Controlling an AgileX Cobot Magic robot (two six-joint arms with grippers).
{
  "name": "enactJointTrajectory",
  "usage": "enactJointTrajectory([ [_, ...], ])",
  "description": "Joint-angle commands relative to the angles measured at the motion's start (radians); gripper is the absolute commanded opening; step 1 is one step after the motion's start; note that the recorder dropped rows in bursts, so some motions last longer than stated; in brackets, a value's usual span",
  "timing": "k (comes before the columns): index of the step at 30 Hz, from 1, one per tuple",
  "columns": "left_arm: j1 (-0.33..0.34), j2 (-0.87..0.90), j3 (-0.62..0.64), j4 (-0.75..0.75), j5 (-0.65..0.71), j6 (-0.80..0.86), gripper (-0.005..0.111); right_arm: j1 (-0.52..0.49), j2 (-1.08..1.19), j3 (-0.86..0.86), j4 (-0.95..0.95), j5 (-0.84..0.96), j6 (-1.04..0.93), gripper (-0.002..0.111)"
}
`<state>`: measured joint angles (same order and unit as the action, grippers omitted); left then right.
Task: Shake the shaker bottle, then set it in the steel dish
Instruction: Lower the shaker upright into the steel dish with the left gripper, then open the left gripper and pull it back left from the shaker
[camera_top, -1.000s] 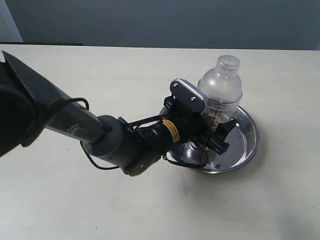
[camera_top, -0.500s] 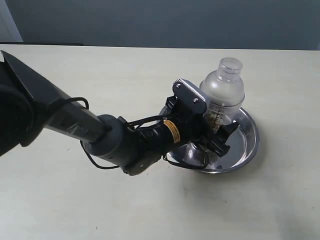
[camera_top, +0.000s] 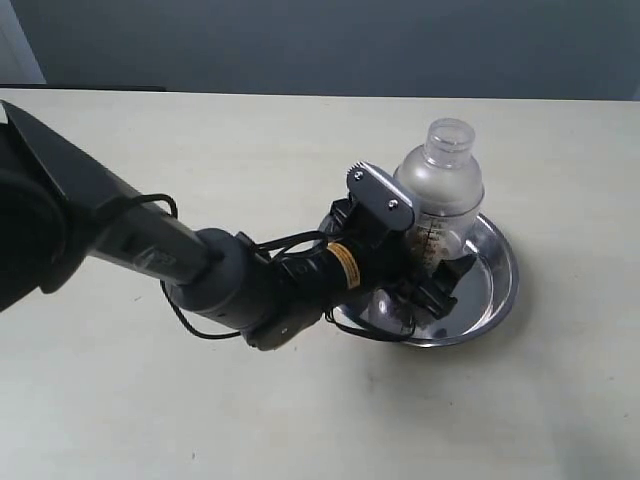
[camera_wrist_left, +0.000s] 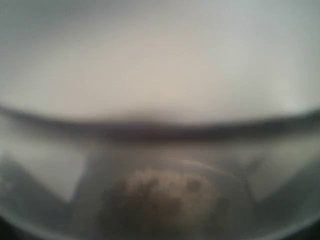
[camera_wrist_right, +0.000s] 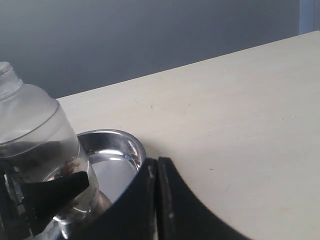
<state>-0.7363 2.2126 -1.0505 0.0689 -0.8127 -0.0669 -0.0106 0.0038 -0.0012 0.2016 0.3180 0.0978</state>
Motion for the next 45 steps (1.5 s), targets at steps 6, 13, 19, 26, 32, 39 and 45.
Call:
enactJointTrajectory([
  [6, -0.001, 0.0, 0.001, -0.016, 0.068, 0.048, 0.104, 0.002, -0.004, 0.001, -0.001, -0.01, -0.006, -0.001],
  [13, -0.001, -0.002, 0.001, -0.128, 0.051, 0.05, 0.104, 0.002, -0.004, 0.001, -0.001, -0.01, -0.006, -0.001],
  [19, -0.001, -0.005, 0.001, -0.137, 0.09, 0.05, 0.104, 0.002, -0.004, 0.001, -0.001, -0.01, -0.006, -0.001],
  [26, -0.001, -0.064, 0.001, -0.123, 0.113, 0.04, 0.104, 0.002, -0.004, 0.001, -0.001, -0.01, -0.006, -0.001],
  [32, -0.003, -0.116, 0.001, -0.123, 0.291, 0.042, 0.104, 0.002, -0.004, 0.001, -0.001, -0.01, -0.006, -0.001],
  [39, -0.003, -0.177, 0.001, -0.123, 0.463, 0.042, 0.104, 0.002, -0.004, 0.001, -0.001, -0.01, -0.006, -0.001],
  [45, -0.003, -0.277, 0.001, -0.141, 0.664, 0.042, 0.104, 0.002, -0.004, 0.001, -0.001, -0.01, -0.006, -0.001],
])
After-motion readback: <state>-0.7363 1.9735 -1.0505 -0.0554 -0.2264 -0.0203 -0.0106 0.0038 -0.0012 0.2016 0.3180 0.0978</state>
